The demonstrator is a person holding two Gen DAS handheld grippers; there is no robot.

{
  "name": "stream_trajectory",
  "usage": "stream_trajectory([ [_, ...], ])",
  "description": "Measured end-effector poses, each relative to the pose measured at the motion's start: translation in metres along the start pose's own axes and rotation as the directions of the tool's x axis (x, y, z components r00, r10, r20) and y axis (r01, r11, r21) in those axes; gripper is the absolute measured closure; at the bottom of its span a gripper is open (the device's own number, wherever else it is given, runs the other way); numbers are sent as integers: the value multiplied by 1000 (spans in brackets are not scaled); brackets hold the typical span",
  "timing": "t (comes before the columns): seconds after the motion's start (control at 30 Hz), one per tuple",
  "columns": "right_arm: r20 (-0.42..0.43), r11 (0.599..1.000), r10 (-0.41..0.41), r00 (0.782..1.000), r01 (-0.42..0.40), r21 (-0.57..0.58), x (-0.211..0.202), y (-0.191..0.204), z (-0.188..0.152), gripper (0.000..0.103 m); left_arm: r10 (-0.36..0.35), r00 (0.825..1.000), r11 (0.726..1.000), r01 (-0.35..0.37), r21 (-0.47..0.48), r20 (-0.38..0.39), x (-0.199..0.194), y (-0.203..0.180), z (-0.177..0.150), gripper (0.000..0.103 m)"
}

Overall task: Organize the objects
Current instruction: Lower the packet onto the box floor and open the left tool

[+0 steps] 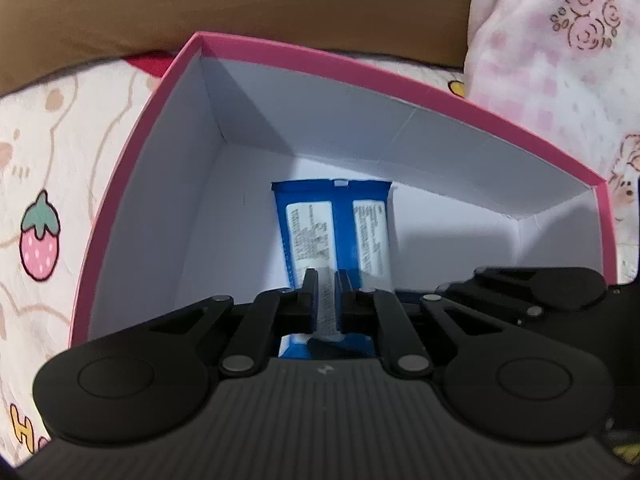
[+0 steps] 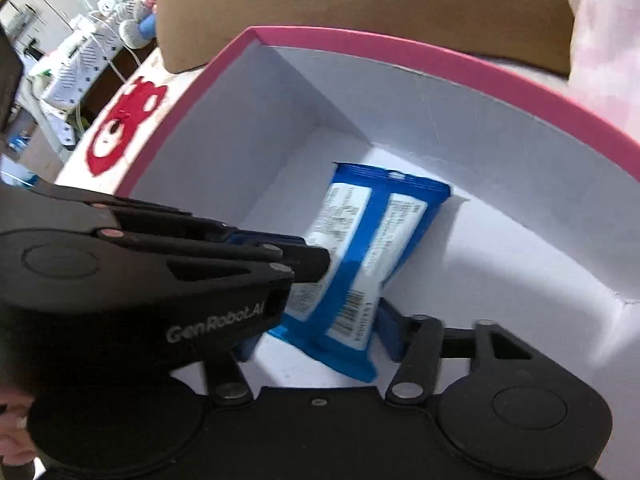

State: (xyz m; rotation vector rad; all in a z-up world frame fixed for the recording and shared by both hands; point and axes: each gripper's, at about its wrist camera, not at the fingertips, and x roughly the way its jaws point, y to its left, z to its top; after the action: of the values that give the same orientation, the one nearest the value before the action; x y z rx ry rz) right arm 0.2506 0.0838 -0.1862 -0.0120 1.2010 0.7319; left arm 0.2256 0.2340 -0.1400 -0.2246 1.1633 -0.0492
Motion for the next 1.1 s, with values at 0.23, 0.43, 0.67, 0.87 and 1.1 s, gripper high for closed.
stream_trajectory([
  [0.23, 7, 998, 11, 1000, -12, 59, 3, -7, -1, 78, -13, 1000, 998, 13, -53, 0, 10, -2, 5, 98],
  [0.43, 51, 995, -40, 998, 35, 95, -5, -14, -2, 92, 8, 999, 998, -6, -64, 36, 0, -1, 3, 96],
  [0.67, 73, 983, -91, 993, 78, 166, -8, -25, -2, 93, 118, 992, 991, -114, -69, 50, -3, 4, 3, 93],
  [0.87, 55, 982, -87, 995, 76, 174, -8, -26, -2, 93, 116, 993, 985, -114, -133, 7, 13, 14, 3, 72],
  [1.1, 26, 988, -55, 998, 51, 143, -8, -21, -4, 91, 100, 993, 993, -95, -72, 64, 11, 1, 8, 86],
])
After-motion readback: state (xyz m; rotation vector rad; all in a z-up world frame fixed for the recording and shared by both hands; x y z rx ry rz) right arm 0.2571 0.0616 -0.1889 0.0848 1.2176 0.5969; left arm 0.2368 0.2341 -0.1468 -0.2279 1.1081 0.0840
